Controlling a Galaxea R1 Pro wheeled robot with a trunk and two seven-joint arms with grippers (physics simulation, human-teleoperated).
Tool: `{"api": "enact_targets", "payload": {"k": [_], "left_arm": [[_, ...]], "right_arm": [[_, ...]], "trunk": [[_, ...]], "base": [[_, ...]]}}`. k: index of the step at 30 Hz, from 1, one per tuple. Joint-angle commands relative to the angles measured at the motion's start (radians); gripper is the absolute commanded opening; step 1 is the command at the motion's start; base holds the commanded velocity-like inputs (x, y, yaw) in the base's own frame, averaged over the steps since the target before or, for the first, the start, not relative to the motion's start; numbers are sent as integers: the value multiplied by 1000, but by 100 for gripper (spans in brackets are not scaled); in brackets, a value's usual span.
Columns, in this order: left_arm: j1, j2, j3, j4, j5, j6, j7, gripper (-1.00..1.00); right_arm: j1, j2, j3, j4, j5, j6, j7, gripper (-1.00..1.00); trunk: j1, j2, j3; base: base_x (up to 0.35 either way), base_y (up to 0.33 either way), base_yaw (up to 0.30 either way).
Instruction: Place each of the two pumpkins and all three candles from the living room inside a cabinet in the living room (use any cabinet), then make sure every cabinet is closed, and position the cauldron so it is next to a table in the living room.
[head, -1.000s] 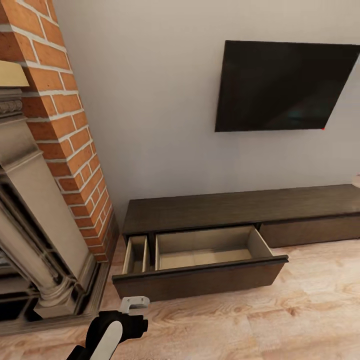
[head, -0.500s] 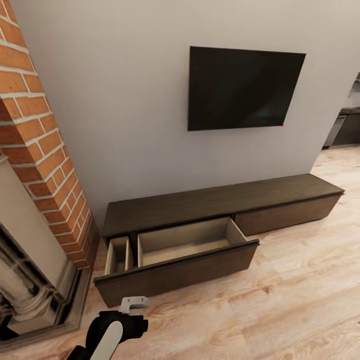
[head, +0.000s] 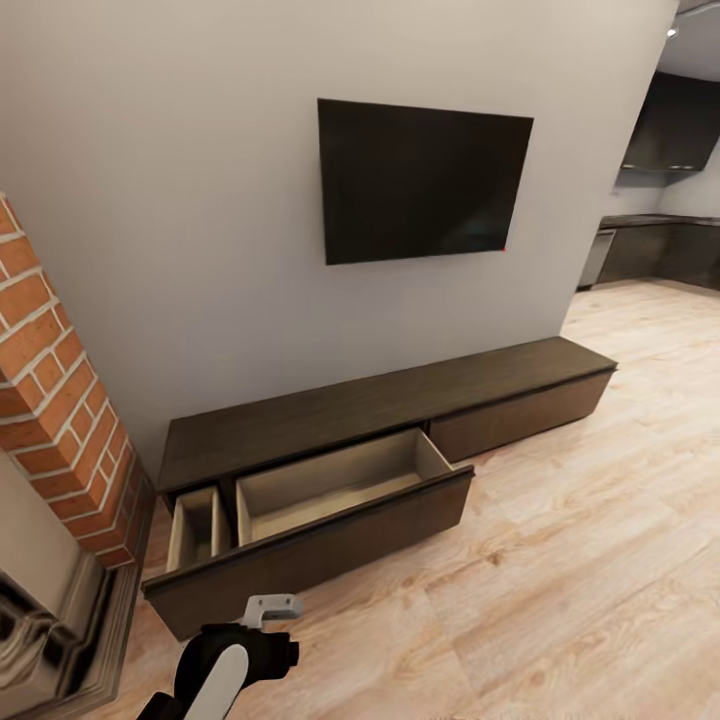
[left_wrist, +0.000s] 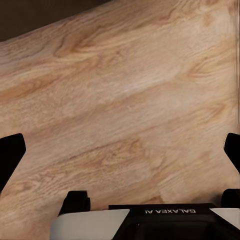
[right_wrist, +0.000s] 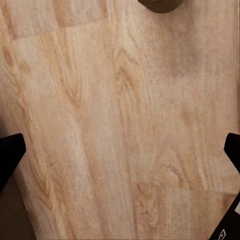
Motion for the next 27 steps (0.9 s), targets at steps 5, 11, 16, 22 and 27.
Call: {"api": "enact_targets", "payload": {"k": [5,11,16,22,27], "left_arm": [[-1,2,-7,-1,9,1,10,100],[-1,2,-8,-1,9,1,9,100],[-1,2,-8,-1,9,1,9,100],[-1,2,-8,-1,9,1,9,100],[-1,2,-8,-1,9,1,9,100]], "right_arm": [[-1,0,-6,1,-2,4,4,100],[-1,0,-6,1,-2,3,4,100],[-1,0,-6,1,-2,1,4,100],[-1,0,-6,1,-2,-10,4,100],[-1,0,-6,1,-2,-11,4,100]], "trunk": [[0,0,2],[0,0,6],[0,0,9],[0,0,13],[0,0,16]], "base": [[0,0,-277],[0,0,-277],[0,0,-277],[0,0,-276],[0,0,-270]]}}
